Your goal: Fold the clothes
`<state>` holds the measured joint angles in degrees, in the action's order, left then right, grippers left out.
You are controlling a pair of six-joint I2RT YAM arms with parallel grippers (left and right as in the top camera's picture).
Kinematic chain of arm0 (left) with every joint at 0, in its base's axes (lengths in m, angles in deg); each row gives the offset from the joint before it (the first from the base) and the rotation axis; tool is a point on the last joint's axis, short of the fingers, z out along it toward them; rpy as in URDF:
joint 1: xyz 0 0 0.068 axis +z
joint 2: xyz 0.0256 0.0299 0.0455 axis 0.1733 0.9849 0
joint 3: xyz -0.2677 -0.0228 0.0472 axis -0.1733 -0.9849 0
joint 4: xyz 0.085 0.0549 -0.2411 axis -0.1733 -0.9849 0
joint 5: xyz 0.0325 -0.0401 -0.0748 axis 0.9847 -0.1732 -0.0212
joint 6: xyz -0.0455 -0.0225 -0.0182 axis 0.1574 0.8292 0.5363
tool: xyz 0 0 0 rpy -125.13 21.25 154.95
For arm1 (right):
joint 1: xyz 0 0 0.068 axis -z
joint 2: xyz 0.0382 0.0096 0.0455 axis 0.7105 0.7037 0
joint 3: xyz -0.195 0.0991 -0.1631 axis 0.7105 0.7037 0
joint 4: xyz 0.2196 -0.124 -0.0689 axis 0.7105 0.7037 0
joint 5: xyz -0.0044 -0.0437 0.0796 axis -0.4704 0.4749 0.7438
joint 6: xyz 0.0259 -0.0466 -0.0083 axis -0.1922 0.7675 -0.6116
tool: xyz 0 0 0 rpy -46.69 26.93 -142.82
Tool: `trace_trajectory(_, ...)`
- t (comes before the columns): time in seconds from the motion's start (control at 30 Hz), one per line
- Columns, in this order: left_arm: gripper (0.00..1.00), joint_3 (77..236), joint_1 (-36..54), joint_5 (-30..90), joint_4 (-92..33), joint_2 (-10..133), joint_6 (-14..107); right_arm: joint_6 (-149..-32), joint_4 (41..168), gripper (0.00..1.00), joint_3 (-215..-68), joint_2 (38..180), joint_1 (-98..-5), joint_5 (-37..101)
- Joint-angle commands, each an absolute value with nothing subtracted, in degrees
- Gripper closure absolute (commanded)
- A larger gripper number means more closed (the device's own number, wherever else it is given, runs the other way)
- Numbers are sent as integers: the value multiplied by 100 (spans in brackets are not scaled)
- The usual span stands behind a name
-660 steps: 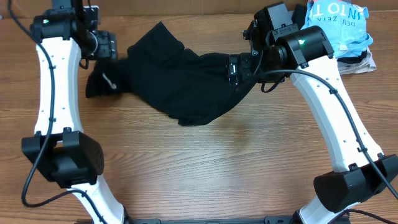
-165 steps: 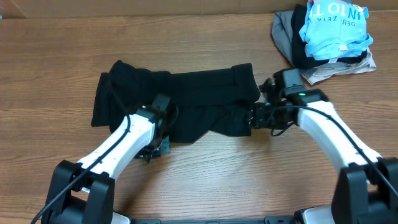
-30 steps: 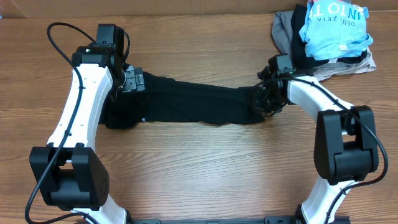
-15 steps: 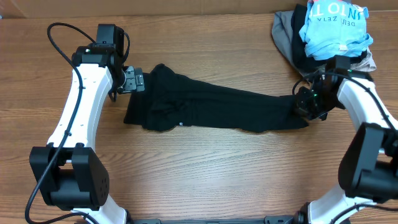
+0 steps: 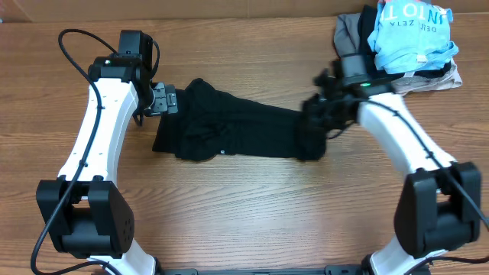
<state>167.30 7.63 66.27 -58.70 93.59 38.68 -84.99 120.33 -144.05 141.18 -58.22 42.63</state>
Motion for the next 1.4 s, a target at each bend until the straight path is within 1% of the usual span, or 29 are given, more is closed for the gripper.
trace_trajectory(0.0, 0, 16833, 782, 6539, -5884, 9394, 3861, -9006, 11755, 94, -14504, 14041, -6351, 3961)
trace_trajectory(0.03, 0, 16833, 782, 6539, -5886, 9394, 3859, -9083, 11629, 91, -14504, 14063, -6520, 3852)
trace_trajectory(0.07, 0, 16833, 782, 6539, -5886, 9394, 3861, -9161, 11519, 83, -14504, 14094, -6649, 3769)
trace_trajectory(0.13, 0, 16833, 782, 6542, -5886, 9394, 3861, -9187, 11305, 59, -14504, 14153, -6861, 3736)
trace_trajectory(0.2, 0, 16833, 782, 6539, -5886, 9394, 3861, -9225, 11124, 15, -14504, 14181, -7046, 3762)
trace_trajectory(0.23, 0, 16833, 782, 6539, -5888, 9394, 3861, -9225, 11078, 1, -14504, 14181, -7116, 3762)
trace_trajectory(0.43, 0, 16828, 787, 6435, -5929, 9396, 3811, -9220, 11222, 0, -14760, 14140, -7188, 4000)
trace_trajectory(0.6, 0, 16654, 879, 5753, -5763, 9451, 3020, -8984, 11812, 0, -15181, 13973, -6863, 3972)
trace_trajectory(0.73, 0, 16393, 1029, 5073, -5309, 9623, 2240, -8840, 12129, 0, -15275, 13908, -6463, 3974)
trace_trajectory(0.83, 0, 16284, 1112, 4822, -5040, 9896, 1870, -8787, 12374, 0, -15273, 13914, -6126, 3976)
trace_trajectory(1.03, 0, 16284, 1156, 4837, -4896, 10629, 917, -8433, 12619, 0, -15273, 13914, -5816, 4018)
trace_trajectory(1.17, 0, 16284, 1156, 4780, -4789, 11002, 758, -8370, 12636, 0, -15269, 13914, -5787, 4011)
trace_trajectory(1.27, 0, 16284, 1156, 4496, -4721, 11223, 756, -8370, 12617, 0, -15269, 13914, -5787, 4013)
trace_trajectory(1.3, 4, 16284, 1156, 4360, -4712, 11271, 756, -8372, 12614, 0, -15269, 13914, -5787, 4013)
trace_trajectory(1.33, 11, 16284, 1154, 4231, -4705, 11308, 753, -8372, 12612, 0, -15269, 13917, -5787, 4013)
trace_trajectory(1.37, 22, 16284, 1154, 4113, -4705, 11326, 753, -8372, 12612, 0, -15269, 13914, -5787, 4013)
